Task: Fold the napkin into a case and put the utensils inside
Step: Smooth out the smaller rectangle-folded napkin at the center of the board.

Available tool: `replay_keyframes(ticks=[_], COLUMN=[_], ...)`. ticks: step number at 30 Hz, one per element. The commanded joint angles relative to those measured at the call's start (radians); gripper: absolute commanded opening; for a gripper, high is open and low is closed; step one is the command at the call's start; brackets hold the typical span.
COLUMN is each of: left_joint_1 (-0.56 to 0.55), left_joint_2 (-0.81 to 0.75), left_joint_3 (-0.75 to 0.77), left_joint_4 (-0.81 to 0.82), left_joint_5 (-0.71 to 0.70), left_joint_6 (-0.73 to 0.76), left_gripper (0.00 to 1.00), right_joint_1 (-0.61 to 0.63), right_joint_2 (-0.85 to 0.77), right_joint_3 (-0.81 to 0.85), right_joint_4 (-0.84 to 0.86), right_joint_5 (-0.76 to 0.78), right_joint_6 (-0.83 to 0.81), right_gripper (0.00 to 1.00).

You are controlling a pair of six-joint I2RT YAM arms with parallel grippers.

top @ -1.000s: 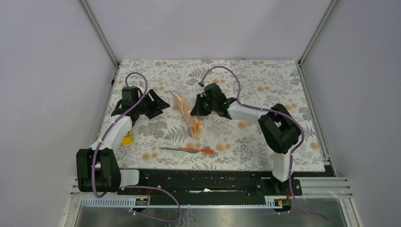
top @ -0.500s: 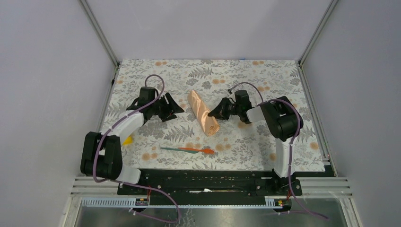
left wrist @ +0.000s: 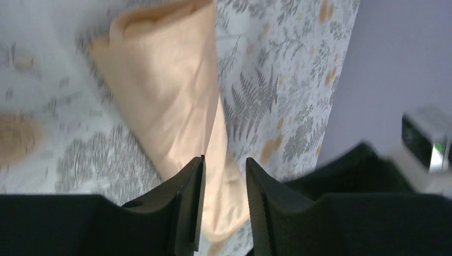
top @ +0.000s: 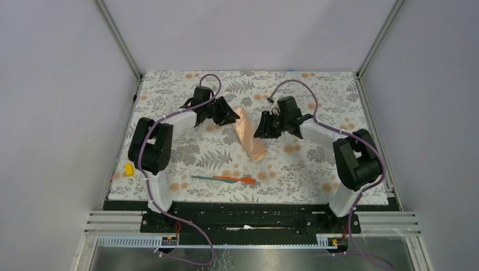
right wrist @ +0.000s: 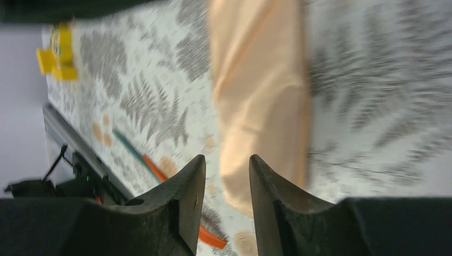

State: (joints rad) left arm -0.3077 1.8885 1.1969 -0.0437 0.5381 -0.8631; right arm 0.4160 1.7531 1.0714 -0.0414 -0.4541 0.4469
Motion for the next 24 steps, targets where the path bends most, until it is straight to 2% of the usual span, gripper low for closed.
replay_keyframes(ticks=[1,4,8,12,16,21,24], left_joint_1=[0.004,0.004,0.008,0.019,0.027,0.026,0.028], left_joint_2=[0.096,0.186,0.313,0.410,0.405,0.292,0.168], left_joint_3=[0.140,0.218,0.314,0.401,0.402,0.371,0.343], left_joint_4=[0.085,0.087,0.058,-0.035,-0.079,-0.107,-0.143], left_joint_5=[0.024,0.011,-0.027,-0.074,-0.077,-0.031,-0.047], left_joint_6=[-0.026,-0.026,-0.002,0.045,0.086,0.101,0.117], left_gripper=[0.36,0.34,0.30,0.27,0.28,0.39,0.51], right_joint_1=[0.119,0.126,0.127,0.127,0.126,0.161,0.207], right_joint_2=[-0.031,-0.023,0.009,0.057,0.045,-0.010,-0.032], right_joint_3=[-0.002,-0.065,-0.134,-0.156,-0.126,-0.031,0.055], right_joint_4=[-0.048,0.057,0.086,0.079,0.001,-0.146,-0.228], right_joint_5=[-0.056,-0.089,-0.005,0.092,0.151,0.251,0.310], right_joint_6=[-0.035,0.002,-0.034,-0.074,-0.103,-0.160,-0.186], right_gripper=[0.40,0.35,0.31,0.29,0.30,0.35,0.44])
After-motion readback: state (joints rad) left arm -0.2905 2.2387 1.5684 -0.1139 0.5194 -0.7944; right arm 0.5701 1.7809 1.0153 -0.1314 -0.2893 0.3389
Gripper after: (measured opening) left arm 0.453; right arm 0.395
